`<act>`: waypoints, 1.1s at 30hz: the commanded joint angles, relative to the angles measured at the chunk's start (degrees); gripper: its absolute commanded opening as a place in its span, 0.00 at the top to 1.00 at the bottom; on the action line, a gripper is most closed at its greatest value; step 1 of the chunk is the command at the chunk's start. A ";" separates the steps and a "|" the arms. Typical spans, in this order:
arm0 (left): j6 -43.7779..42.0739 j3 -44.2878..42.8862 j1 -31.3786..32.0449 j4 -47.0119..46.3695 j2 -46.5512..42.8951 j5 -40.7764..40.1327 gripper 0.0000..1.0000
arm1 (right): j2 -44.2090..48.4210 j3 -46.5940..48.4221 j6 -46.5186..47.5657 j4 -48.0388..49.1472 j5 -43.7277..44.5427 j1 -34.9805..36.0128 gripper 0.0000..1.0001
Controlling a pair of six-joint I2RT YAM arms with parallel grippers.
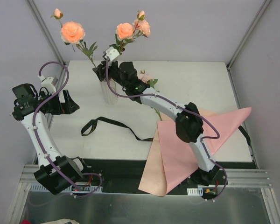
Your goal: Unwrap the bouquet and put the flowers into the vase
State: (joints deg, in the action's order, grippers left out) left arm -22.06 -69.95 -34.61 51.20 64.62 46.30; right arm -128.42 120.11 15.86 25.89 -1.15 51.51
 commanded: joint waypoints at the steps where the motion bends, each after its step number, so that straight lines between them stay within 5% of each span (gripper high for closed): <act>1: -0.35 -0.89 -0.46 1.01 -1.86 2.30 0.01 | 10.79 -8.53 -3.20 -1.81 -0.70 0.26 0.37; 8: 0.27 -1.41 -0.46 1.45 -2.74 2.30 0.01 | 26.36 -32.70 -3.73 0.65 0.80 0.17 0.29; 15: 0.18 -0.27 -0.54 1.45 -3.97 1.60 0.01 | 35.87 -45.39 -3.29 -5.31 2.99 -3.69 0.29; 21: -0.08 0.17 -0.55 1.89 -3.98 1.42 0.01 | 33.42 -45.68 -5.40 -14.78 3.79 -11.86 0.36; 33: -4.04 5.44 -0.55 2.24 -2.39 -0.51 0.01 | 13.83 -29.94 -4.17 -39.41 6.07 -19.25 0.44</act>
State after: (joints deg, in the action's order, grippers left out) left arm -23.24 -66.57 -34.61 52.56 61.82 45.95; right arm -111.92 85.43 11.57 -4.23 3.95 32.21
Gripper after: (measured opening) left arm 0.992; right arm 0.568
